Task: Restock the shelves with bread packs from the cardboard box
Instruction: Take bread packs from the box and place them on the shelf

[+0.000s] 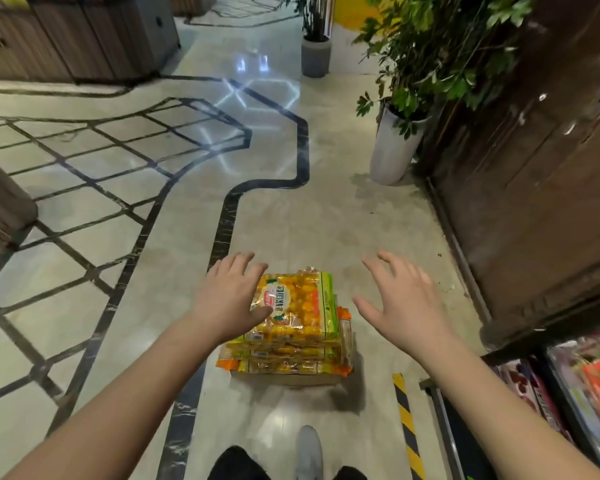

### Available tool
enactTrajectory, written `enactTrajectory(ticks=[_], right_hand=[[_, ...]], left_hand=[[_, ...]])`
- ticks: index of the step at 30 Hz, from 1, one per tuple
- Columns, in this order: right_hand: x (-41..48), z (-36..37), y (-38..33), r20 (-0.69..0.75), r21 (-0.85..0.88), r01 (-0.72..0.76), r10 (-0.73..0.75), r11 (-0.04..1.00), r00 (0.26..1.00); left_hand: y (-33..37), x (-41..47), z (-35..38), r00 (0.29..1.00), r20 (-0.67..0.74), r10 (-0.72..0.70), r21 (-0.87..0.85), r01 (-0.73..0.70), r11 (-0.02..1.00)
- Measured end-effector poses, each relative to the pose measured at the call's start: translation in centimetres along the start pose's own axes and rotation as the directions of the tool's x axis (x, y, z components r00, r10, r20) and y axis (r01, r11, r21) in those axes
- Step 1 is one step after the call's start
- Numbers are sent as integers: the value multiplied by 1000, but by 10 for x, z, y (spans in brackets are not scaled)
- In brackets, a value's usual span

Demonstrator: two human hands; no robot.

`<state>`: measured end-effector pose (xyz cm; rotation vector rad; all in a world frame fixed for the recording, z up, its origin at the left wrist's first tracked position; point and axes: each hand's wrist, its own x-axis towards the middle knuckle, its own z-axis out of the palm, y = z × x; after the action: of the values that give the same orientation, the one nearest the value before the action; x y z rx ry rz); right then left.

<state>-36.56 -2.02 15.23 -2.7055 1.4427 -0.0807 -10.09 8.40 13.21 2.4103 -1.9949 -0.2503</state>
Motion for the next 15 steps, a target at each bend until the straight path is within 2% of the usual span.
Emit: enactTrajectory(ticks=[8,15], right_hand=[[63,66,10,112,51,10,-16,999,994],[109,157,14,199,98,-27,7,995,980]], left_hand=[[-22,64,50,995,100,-6,-33,9,999],[-51,112,132,986,166,-18,-25,22,999]])
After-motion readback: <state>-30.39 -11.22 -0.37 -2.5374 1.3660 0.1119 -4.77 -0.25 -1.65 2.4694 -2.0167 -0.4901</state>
